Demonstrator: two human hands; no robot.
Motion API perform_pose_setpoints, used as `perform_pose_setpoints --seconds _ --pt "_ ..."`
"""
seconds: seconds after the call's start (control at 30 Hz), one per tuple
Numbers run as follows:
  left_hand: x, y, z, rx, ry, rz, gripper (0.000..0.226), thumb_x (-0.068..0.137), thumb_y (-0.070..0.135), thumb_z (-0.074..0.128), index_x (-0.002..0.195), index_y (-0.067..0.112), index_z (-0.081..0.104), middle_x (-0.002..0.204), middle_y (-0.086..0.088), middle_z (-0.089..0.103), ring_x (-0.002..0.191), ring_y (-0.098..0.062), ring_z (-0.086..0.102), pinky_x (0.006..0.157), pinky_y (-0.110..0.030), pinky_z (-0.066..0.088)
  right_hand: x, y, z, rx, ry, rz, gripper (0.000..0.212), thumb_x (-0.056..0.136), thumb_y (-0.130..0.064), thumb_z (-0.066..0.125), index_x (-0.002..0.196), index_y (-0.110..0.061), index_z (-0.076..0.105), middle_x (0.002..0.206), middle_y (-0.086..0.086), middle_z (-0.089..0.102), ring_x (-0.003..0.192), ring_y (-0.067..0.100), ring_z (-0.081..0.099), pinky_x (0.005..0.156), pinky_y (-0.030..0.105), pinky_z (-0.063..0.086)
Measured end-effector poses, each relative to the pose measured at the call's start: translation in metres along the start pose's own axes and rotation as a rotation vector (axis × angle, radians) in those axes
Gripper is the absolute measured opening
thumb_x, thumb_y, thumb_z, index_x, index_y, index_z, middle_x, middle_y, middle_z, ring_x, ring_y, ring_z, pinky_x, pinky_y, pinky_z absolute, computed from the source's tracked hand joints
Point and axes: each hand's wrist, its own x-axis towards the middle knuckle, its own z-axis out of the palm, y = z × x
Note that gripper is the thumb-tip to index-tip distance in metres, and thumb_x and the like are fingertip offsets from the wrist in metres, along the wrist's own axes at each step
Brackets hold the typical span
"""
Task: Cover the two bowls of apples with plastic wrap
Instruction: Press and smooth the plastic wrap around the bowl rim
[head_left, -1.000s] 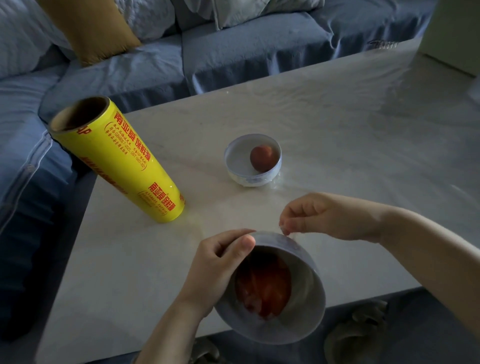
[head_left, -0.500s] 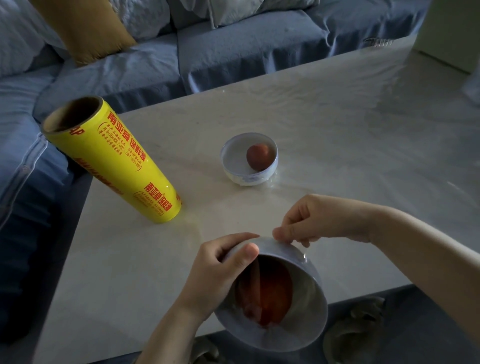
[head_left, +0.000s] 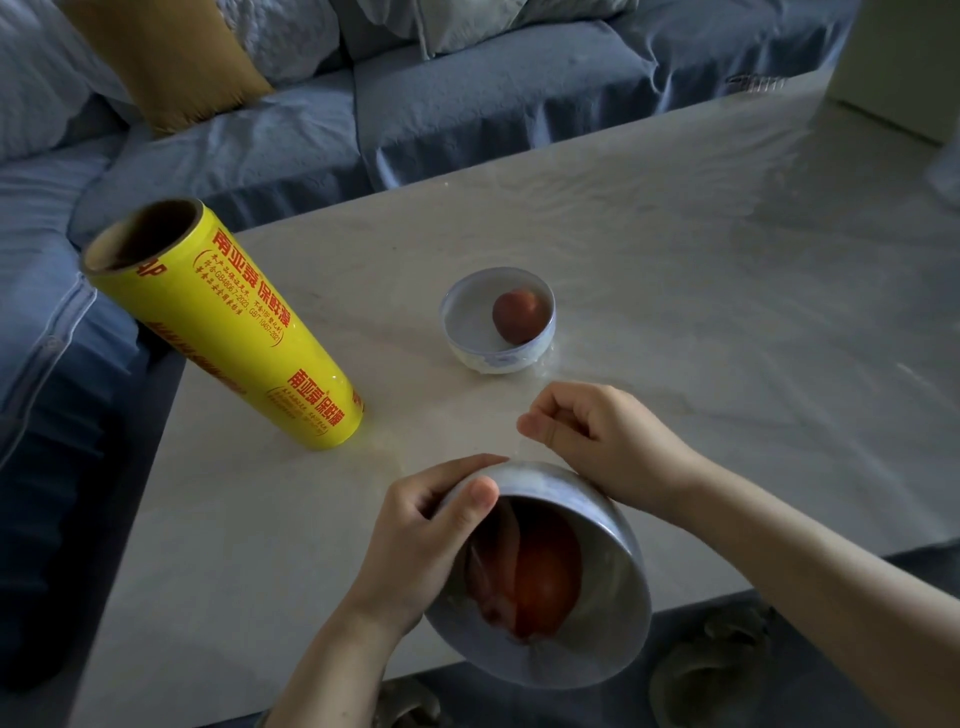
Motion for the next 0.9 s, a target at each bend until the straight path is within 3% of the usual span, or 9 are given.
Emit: perform_pose_setpoints --seconds 0.1,0.2,0.33,0.47,0.57,0.67,0.7,0.8,0.9 --pt "0.002 0.003 0.0 0.029 0.008 0.036 0.05 0.05 0.081 0.063 0.083 0.045 0.074 0.09 0.018 0.074 0.09 0.0 0.067 0.074 -0.01 0.048 0.006 -0.001 -0.001 0.017 -0.087 0.022 0.025 0.088 -0.034 0.057 0.067 -0.021 0.055 0.053 -0.009 0.046 0.051 0.0 0.045 0.052 0.015 0.035" --pt "0.002 0.002 -0.001 0.049 0.006 0.046 0.052 0.05 0.082 0.062 0.084 0.044 0.074 0.091 0.017 0.074 0.09 0.0 0.067 0.075 -0.01 0.047 0.009 0.001 -0.003 0.062 -0.265 0.091 0.029 0.088 -0.036 0.056 0.072 -0.012 0.061 0.061 -0.009 0.053 0.055 0.001 0.045 0.058 0.019 0.038" --pt "0.0 0.002 0.001 -0.013 -0.012 0.048 0.052 0.052 0.08 0.063 0.085 0.042 0.074 0.088 0.014 0.075 0.087 -0.002 0.068 0.073 -0.013 0.049 0.007 0.003 -0.001 0.247 -0.35 0.198 0.042 0.087 -0.04 0.055 0.053 -0.017 0.046 0.046 -0.013 0.04 0.044 0.002 0.034 0.045 0.012 0.03" --pt "-0.001 -0.002 0.001 -0.013 -0.001 0.034 0.052 0.053 0.079 0.063 0.086 0.04 0.075 0.09 0.012 0.075 0.09 -0.004 0.068 0.076 -0.014 0.049 0.004 0.014 0.008 0.358 -0.207 0.277 0.027 0.081 -0.036 0.066 0.062 -0.018 0.058 0.044 -0.015 0.052 0.043 -0.003 0.043 0.046 0.009 0.035" --pt "0.0 -0.008 0.003 -0.046 0.066 0.011 0.036 0.06 0.06 0.066 0.084 0.035 0.076 0.094 0.009 0.075 0.095 -0.006 0.068 0.082 -0.018 0.05 -0.004 0.031 0.015 0.238 0.002 0.267 0.024 0.075 -0.014 0.073 0.058 -0.02 0.057 0.05 -0.01 0.052 0.043 -0.001 0.042 0.049 0.012 0.036" --pt "0.004 -0.012 0.001 -0.055 0.167 -0.022 0.029 0.061 0.053 0.059 0.077 0.036 0.076 0.087 0.012 0.075 0.088 -0.002 0.068 0.081 -0.017 0.051 -0.022 0.04 0.006 0.373 0.319 0.186 0.016 0.077 -0.013 0.071 0.064 -0.021 0.064 0.06 -0.002 0.063 0.056 0.004 0.055 0.061 0.02 0.046" --pt "0.005 -0.013 0.0 -0.045 0.193 -0.029 0.028 0.06 0.053 0.059 0.075 0.037 0.076 0.085 0.014 0.075 0.086 -0.001 0.067 0.079 -0.015 0.051 -0.029 0.037 0.0 0.447 0.332 0.116 0.01 0.08 -0.017 0.068 0.07 -0.02 0.067 0.067 -0.001 0.068 0.064 0.006 0.061 0.066 0.021 0.05" --pt "0.009 -0.011 0.001 -0.034 0.233 -0.042 0.012 0.066 0.041 0.064 0.069 0.039 0.075 0.079 0.018 0.074 0.08 0.004 0.066 0.073 -0.011 0.05 -0.045 0.024 -0.003 0.432 0.118 -0.068 0.021 0.083 -0.037 0.057 0.093 -0.025 0.071 0.098 -0.011 0.071 0.092 0.003 0.066 0.082 0.015 0.05" --pt "0.011 -0.009 0.003 -0.034 0.266 -0.024 0.015 0.068 0.037 0.061 0.066 0.041 0.074 0.073 0.02 0.073 0.074 0.006 0.065 0.069 -0.009 0.049 -0.044 0.022 0.003 0.325 -0.017 -0.029 0.03 0.083 -0.047 0.053 0.11 -0.039 0.062 0.113 -0.023 0.065 0.108 -0.006 0.058 0.091 0.012 0.045"
